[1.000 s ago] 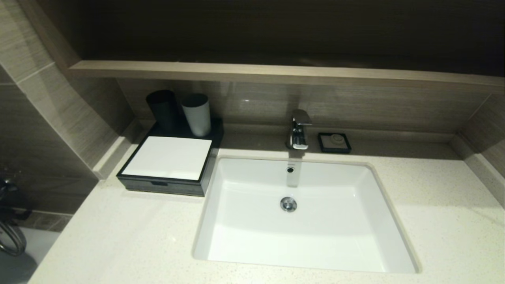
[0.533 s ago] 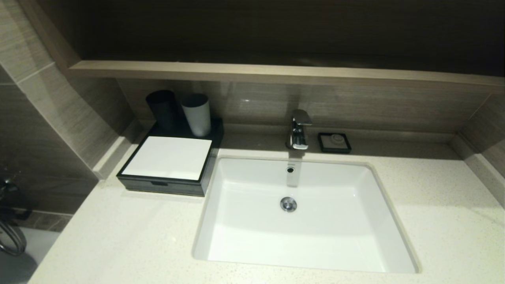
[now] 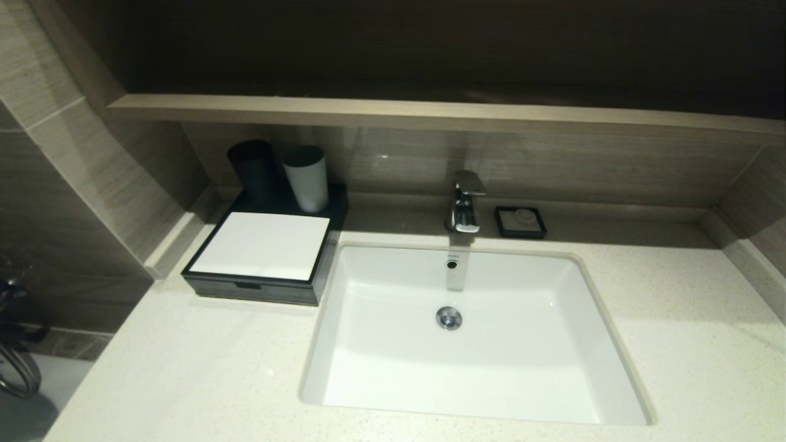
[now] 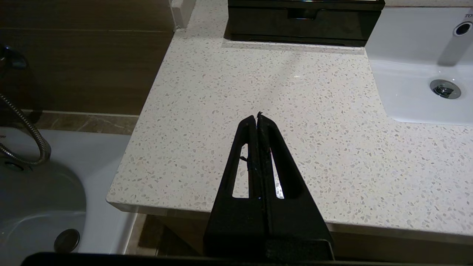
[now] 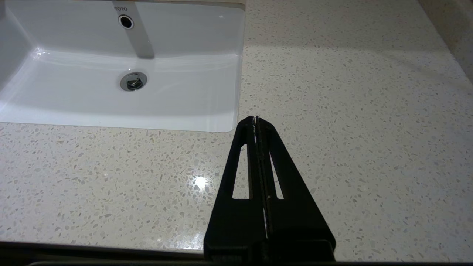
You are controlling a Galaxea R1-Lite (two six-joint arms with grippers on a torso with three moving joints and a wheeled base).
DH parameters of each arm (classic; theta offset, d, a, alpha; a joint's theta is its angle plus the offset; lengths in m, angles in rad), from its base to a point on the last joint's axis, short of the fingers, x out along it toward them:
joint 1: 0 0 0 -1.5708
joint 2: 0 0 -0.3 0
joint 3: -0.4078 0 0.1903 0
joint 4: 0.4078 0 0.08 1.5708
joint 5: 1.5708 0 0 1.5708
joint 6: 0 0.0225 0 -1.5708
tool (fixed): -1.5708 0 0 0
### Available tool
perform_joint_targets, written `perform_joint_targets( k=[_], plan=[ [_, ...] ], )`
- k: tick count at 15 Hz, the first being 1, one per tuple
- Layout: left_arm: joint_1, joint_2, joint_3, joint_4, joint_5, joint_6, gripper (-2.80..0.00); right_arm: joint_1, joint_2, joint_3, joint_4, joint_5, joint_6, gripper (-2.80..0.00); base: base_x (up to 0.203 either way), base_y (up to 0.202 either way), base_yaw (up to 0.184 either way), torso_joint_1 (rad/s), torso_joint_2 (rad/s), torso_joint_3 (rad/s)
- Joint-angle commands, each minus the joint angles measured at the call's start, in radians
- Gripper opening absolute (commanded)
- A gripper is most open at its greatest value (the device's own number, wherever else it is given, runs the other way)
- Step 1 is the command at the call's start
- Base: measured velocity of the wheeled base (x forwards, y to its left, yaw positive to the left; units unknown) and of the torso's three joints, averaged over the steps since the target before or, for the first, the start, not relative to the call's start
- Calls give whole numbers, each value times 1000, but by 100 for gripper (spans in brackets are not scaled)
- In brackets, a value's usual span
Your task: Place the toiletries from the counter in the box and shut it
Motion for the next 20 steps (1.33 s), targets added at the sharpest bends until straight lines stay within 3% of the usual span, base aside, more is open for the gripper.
perform_joint_targets(
  k=[1, 20],
  plan=[
    [0, 2, 0, 0, 0, 2, -280, 0, 1, 0, 0, 0, 0, -280, 0, 0, 0, 0, 0, 0],
    [0, 2, 0, -3, 0, -1, -280, 0, 1, 0, 0, 0, 0, -280, 0, 0, 0, 0, 0, 0]
  ],
)
